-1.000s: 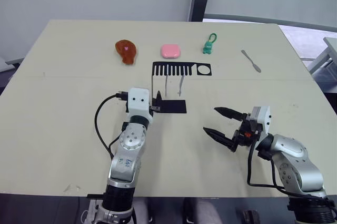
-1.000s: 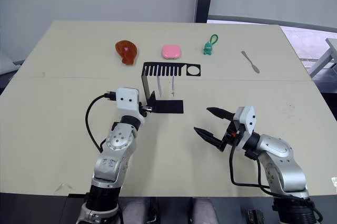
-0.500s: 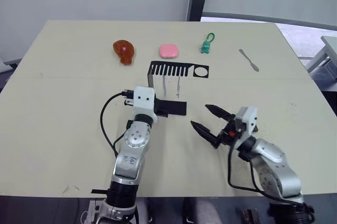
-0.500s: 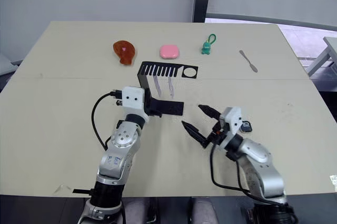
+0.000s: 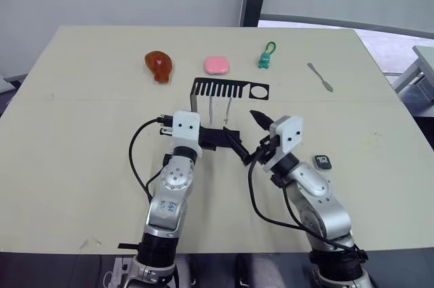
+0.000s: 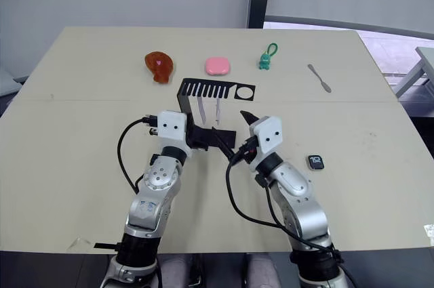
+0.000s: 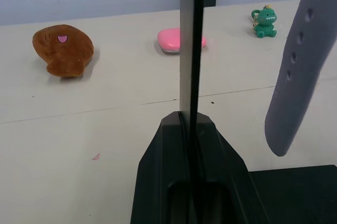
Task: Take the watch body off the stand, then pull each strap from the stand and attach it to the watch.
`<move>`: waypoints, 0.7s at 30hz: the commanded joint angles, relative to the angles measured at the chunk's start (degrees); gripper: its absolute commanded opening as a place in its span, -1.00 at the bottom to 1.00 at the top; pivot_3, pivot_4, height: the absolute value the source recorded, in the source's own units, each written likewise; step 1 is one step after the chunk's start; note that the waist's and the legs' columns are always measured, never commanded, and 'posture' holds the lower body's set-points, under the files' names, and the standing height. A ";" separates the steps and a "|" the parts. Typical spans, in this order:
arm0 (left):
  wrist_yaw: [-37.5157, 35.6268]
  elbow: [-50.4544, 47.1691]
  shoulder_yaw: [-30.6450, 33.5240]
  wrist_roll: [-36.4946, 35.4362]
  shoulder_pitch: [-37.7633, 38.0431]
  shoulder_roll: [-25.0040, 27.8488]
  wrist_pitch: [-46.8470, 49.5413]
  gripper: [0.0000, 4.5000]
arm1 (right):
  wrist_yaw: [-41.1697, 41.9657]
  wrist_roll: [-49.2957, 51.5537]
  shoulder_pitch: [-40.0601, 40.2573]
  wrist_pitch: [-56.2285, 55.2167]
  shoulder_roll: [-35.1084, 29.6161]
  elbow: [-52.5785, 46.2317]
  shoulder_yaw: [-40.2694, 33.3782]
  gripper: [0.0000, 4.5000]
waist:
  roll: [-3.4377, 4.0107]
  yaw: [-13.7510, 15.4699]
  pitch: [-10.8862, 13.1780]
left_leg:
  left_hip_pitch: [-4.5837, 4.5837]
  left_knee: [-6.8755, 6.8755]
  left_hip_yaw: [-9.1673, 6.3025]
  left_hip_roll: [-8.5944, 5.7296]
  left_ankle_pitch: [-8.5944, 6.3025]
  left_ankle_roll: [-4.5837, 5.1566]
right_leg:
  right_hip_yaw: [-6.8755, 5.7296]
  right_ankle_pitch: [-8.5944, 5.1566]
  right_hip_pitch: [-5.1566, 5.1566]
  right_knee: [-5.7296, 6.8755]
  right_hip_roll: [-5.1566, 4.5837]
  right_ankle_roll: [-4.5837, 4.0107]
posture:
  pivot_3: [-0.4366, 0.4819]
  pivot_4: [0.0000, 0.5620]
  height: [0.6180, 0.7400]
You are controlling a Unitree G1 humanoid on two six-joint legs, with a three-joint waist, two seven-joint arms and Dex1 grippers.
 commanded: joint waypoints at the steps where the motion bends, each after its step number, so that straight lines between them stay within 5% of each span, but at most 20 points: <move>1: 0.32 -1.58 -0.01 1.09 -0.51 -0.52 0.01 -0.98 | -1.88 -1.36 -2.53 -1.85 2.04 0.97 1.17 1.00 | 0.00 0.00 0.00 | 0.00 0.00 0.00 0.00 0.00 0.00 | -0.01 0.00 -0.01 0.01 0.00 0.00 | -0.05 -0.47 1.00; 12: 0.22 -1.90 -0.08 1.23 -0.45 -0.40 0.41 -0.98 | -3.77 -4.79 -5.60 -3.16 4.18 5.65 1.56 1.00 | 0.00 -0.04 0.00 | -0.03 -0.02 -0.01 0.01 0.00 0.00 | -0.03 0.00 -0.02 0.00 -0.01 0.00 | -0.05 -0.47 1.00; 15: 0.15 -1.86 -0.11 1.23 -0.51 -0.37 0.50 -1.00 | -3.45 -4.58 -5.86 -3.92 4.47 6.28 1.57 0.63 | 0.00 -0.07 0.00 | -0.04 -0.02 -0.01 0.01 0.00 0.00 | -0.03 0.00 -0.03 0.00 0.00 0.00 | -0.05 -0.47 1.00; 21: -0.12 -1.88 -0.20 1.13 -0.59 -0.30 0.66 -1.00 | -3.50 -4.28 -6.14 -4.66 5.29 6.86 1.60 -0.70 | 0.00 -0.07 0.00 | -0.04 -0.02 -0.01 0.01 0.00 0.00 | -0.03 0.00 -0.02 0.00 -0.01 0.00 | -0.05 -0.47 1.00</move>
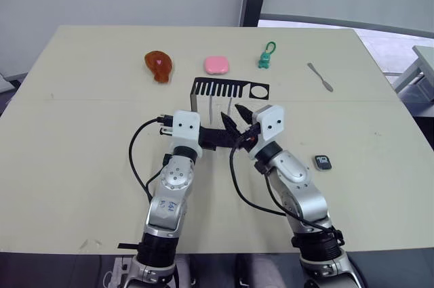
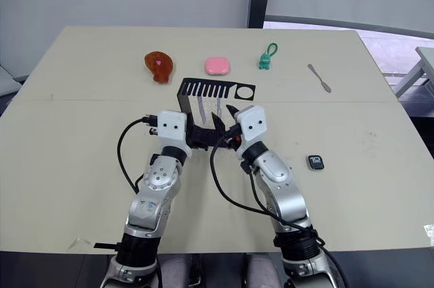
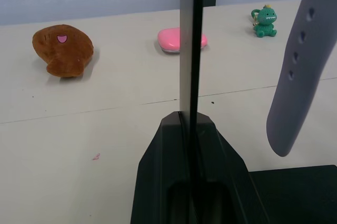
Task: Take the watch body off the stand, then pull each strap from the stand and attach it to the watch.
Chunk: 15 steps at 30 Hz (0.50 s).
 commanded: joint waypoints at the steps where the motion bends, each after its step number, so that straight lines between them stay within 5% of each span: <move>1: -0.10 -1.70 -0.09 0.99 -0.51 -0.30 0.34 -1.00 | -0.36 0.22 -0.85 -1.86 0.90 -1.37 0.11 -0.88 | 0.00 0.00 0.00 | 0.00 0.00 0.00 0.00 0.00 0.00 | 0.00 0.00 0.00 0.00 0.00 0.00 | -0.05 -0.47 1.00; 15: -0.28 -1.48 -0.07 0.92 -0.46 -0.25 0.23 -1.00 | 1.59 -2.65 -1.52 -7.47 -1.46 -1.34 1.88 -0.97 | 0.00 -0.01 0.00 | -0.02 -0.01 -0.01 0.00 0.00 0.00 | 0.00 0.00 -0.01 -0.02 -0.01 0.00 | -0.05 -0.47 1.00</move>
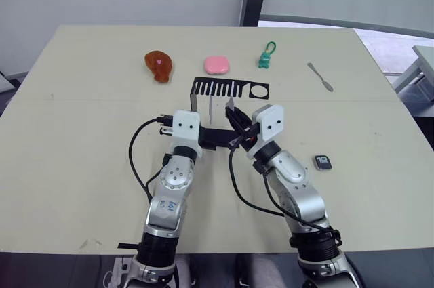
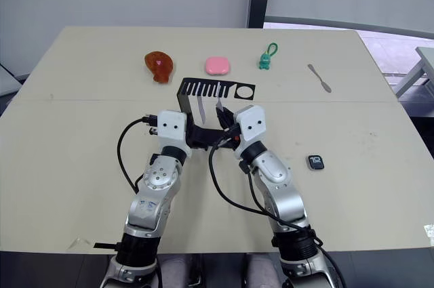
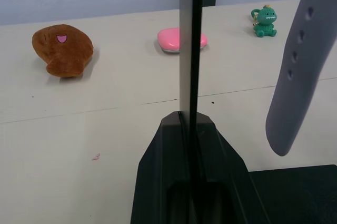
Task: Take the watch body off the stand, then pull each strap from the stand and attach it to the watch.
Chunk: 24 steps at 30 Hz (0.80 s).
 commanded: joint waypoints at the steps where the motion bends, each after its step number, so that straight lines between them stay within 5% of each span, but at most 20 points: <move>1: -0.08 -1.50 0.01 0.97 -0.38 -0.22 0.22 -1.00 | 1.24 -2.10 -1.46 -4.20 -1.30 -1.49 1.01 -0.97 | 0.00 0.00 0.00 | 0.00 0.00 0.00 0.00 0.00 0.00 | 0.00 0.00 0.00 0.00 0.00 0.00 | -0.05 -0.47 1.00; 19: -0.53 -1.54 -0.23 1.31 0.23 0.63 1.17 -1.00 | 7.75 -4.11 6.51 -14.99 -12.84 -4.45 1.02 -0.97 | 0.00 0.08 0.00 | -0.01 0.01 -0.01 0.01 0.00 0.00 | -0.03 0.00 0.01 -0.03 -0.01 0.00 | -0.05 -0.47 1.00; 24: -2.92 -3.86 0.41 -0.05 2.09 1.92 1.31 -0.17 | 10.56 -1.28 8.55 -14.68 -16.76 -5.64 -1.78 -1.00 | 0.00 0.04 0.01 | -0.02 0.00 -0.01 0.01 0.00 0.00 | -0.05 0.00 0.01 -0.05 -0.01 0.00 | -0.05 -0.47 1.00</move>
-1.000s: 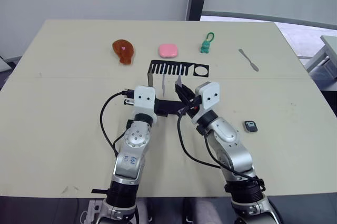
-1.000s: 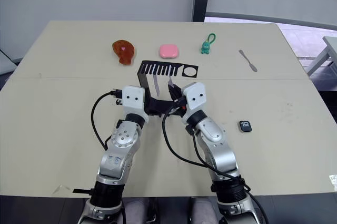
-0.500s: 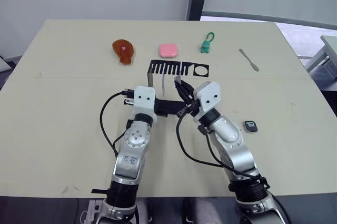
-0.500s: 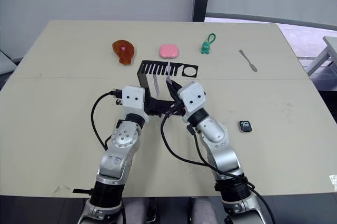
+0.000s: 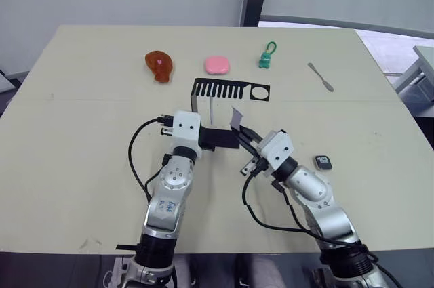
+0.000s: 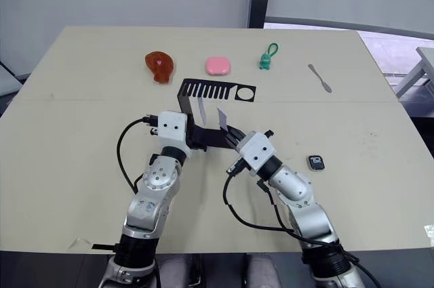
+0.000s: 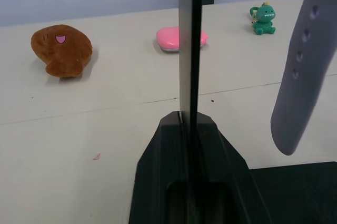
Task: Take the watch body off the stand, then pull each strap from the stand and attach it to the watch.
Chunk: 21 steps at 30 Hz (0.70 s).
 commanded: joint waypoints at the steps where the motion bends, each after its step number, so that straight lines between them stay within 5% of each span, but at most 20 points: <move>1: -2.31 -4.05 -0.09 -0.16 1.02 1.09 0.18 0.05 | 2.65 2.68 0.35 -0.96 -2.07 -3.24 -2.70 -1.00 | 0.00 -0.02 0.00 | 0.00 0.00 0.00 0.00 0.00 0.00 | 0.00 0.00 0.00 0.00 0.00 0.00 | -0.05 -0.47 1.00; 5: -5.09 -8.38 -0.13 -0.73 4.10 3.13 1.26 0.97 | 4.96 5.12 0.71 -0.67 -4.15 -2.90 -4.61 -1.00 | 0.00 -0.02 0.00 | 0.00 0.01 0.00 0.00 0.00 0.00 | 0.00 0.00 0.00 -0.01 0.00 0.00 | -0.05 -0.47 1.00; 11: -15.78 -17.14 2.98 -9.73 11.23 7.56 1.59 0.99 | 11.09 11.65 1.34 0.27 -7.48 -2.43 -7.35 -1.00 | 0.00 -0.07 0.01 | 0.00 -0.02 -0.01 0.01 -0.01 0.00 | 0.00 0.00 0.01 -0.03 -0.01 0.00 | -0.05 -0.47 1.00; 21: -44.19 -18.80 25.16 -40.62 20.72 25.31 1.42 0.99 | 23.65 33.53 -0.19 18.06 -12.00 -6.99 -8.91 -1.00 | 0.05 -0.22 0.03 | 0.04 -0.02 -0.04 0.13 -0.08 -0.04 | -0.04 -0.06 0.02 0.00 -0.01 -0.12 | -0.05 -0.47 1.00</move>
